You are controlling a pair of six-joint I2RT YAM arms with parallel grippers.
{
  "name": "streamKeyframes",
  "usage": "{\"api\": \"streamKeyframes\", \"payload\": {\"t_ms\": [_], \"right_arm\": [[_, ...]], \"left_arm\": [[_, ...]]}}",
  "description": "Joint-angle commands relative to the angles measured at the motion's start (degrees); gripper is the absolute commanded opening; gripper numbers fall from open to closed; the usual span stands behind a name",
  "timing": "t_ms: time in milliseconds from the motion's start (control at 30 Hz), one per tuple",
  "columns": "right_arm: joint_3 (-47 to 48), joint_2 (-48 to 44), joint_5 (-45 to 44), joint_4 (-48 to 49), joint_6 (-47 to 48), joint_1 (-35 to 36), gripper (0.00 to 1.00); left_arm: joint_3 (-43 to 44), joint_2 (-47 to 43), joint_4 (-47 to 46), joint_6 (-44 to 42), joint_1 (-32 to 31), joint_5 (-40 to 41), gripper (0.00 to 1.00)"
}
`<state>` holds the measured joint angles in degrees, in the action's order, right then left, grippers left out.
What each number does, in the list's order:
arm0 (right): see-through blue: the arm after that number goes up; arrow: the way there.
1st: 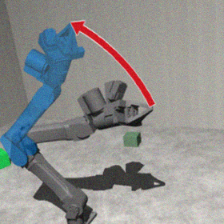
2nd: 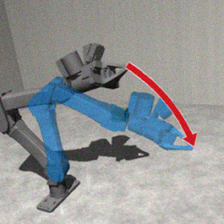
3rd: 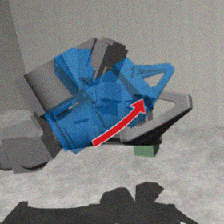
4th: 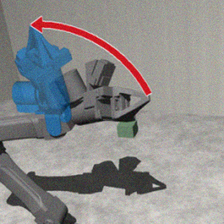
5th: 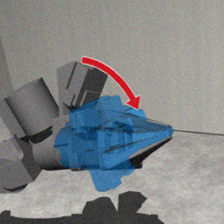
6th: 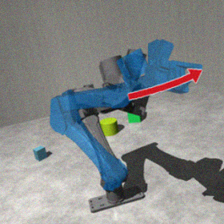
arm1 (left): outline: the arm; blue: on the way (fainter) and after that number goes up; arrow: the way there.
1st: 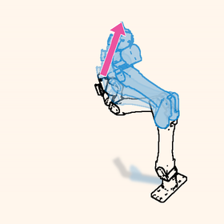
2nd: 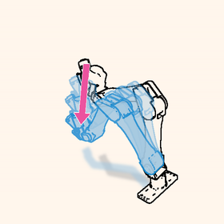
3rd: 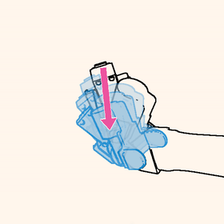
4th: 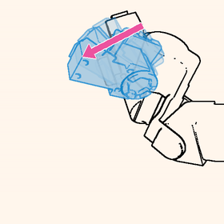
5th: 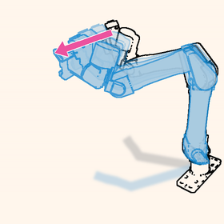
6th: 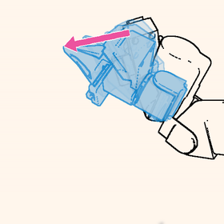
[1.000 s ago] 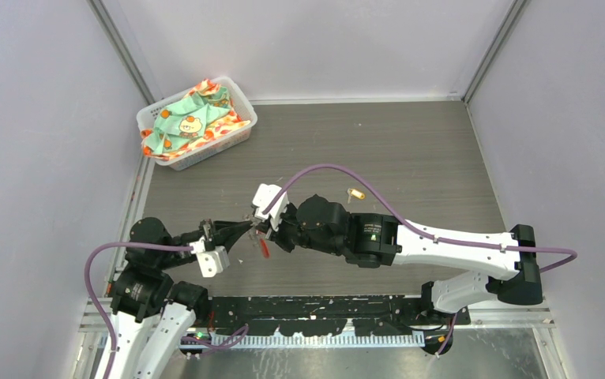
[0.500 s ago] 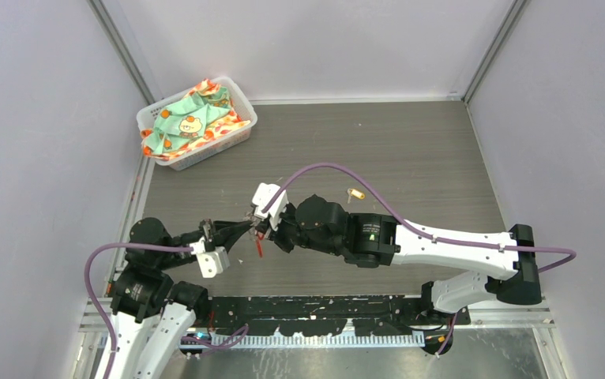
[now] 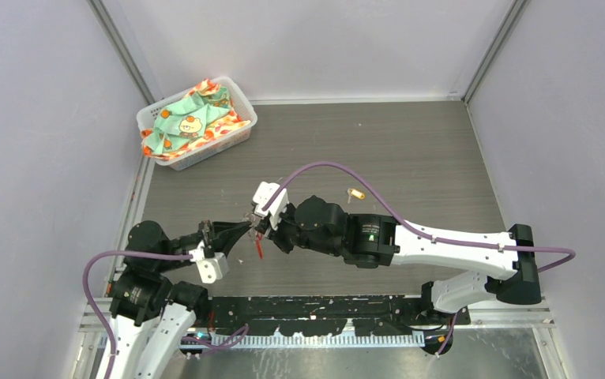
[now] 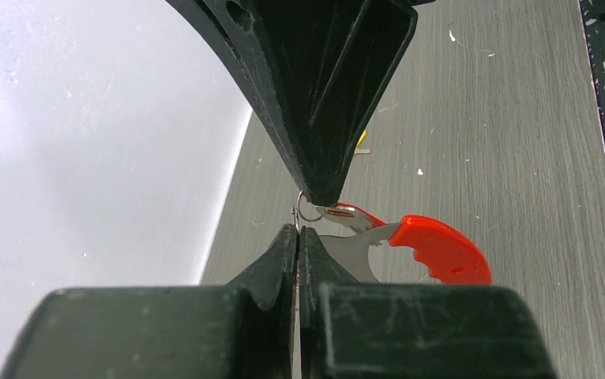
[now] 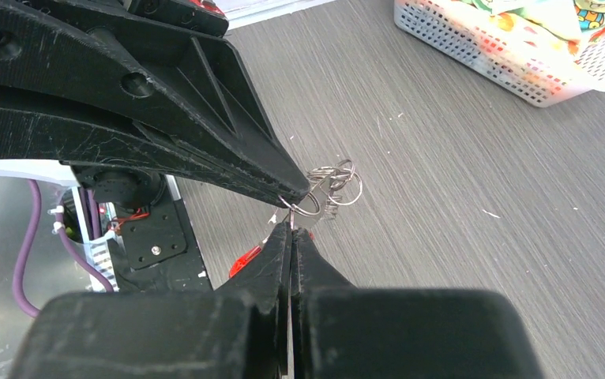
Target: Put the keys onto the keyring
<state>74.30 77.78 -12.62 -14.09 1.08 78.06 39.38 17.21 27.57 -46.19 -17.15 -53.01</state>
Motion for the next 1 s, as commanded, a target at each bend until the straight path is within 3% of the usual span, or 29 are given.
{"api": "streamKeyframes", "payload": {"t_ms": [0,300,500,633,767,967], "right_arm": [[1.3,-0.2,-2.2,3.3,-1.0,0.3,0.01],[1.0,-1.1,-4.0,2.1,-2.7,0.2,0.01],[1.2,-6.7,0.3,-4.2,3.5,-0.1,0.01],[0.8,-10.8,3.3,-9.0,10.3,-0.9,0.01],[-1.8,-13.4,11.5,-9.5,19.7,-0.9,0.01],[0.1,-12.6,18.8,-13.3,29.0,-0.9,0.01]], "left_arm": [[0.1,-0.8,-1.2,-1.6,-0.1,-1.6,0.0],[0.1,-1.5,-0.3,-2.4,-0.1,-1.8,0.0],[1.4,-1.0,1.0,-0.8,-0.1,-3.1,0.0],[4.2,1.0,5.8,-0.8,-0.1,-8.7,0.0],[8.6,4.9,12.8,-0.1,-0.1,-17.2,0.0],[12.8,9.8,16.7,3.7,-0.1,-24.9,0.0]]}}
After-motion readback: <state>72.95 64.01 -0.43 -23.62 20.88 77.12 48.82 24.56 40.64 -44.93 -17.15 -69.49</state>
